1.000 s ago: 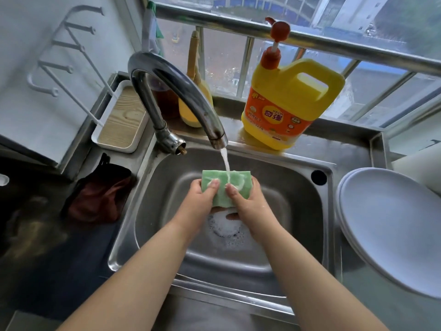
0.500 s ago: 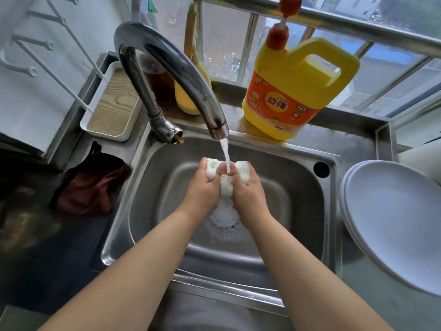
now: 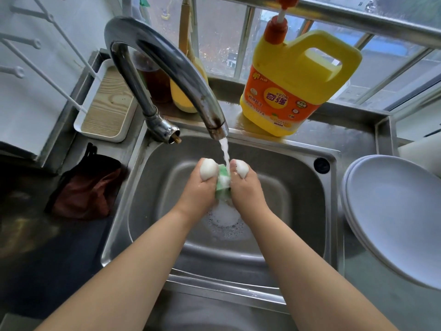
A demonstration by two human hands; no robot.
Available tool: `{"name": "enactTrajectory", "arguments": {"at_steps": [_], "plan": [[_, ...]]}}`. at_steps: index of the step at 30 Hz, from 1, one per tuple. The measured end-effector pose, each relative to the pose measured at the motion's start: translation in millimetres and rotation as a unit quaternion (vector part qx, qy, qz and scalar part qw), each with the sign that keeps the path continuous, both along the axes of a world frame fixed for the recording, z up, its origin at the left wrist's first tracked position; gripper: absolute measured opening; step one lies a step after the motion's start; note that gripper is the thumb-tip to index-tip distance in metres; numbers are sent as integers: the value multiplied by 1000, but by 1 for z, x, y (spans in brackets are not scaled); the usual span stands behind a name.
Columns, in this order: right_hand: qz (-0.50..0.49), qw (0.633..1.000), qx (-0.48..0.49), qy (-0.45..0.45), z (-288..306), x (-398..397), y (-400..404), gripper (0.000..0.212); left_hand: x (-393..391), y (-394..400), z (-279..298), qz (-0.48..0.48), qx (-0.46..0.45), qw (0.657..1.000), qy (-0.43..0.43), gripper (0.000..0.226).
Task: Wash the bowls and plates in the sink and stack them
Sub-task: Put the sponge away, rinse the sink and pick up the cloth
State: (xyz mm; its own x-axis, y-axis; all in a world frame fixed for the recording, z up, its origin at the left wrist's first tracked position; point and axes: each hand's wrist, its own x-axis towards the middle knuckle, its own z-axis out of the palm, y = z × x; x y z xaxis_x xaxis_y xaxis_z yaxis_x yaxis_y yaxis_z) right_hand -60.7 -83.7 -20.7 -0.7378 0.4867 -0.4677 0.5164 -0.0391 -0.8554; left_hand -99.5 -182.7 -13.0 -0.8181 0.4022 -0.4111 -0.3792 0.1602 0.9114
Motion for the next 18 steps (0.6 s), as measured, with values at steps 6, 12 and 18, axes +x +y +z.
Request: {"name": "enactTrajectory", "arguments": {"at_steps": [6, 12, 18], "plan": [[70, 997, 20, -10, -1, 6, 15, 45, -9, -14, -9, -8, -25, 996, -86, 30], [194, 980, 36, 11, 6, 16, 22, 103, -10, -8, -3, -13, -40, 995, -91, 15], [169, 980, 106, 26, 7, 15, 27, 88, -17, -5, 8, -67, -55, 989, -121, 28]]}}
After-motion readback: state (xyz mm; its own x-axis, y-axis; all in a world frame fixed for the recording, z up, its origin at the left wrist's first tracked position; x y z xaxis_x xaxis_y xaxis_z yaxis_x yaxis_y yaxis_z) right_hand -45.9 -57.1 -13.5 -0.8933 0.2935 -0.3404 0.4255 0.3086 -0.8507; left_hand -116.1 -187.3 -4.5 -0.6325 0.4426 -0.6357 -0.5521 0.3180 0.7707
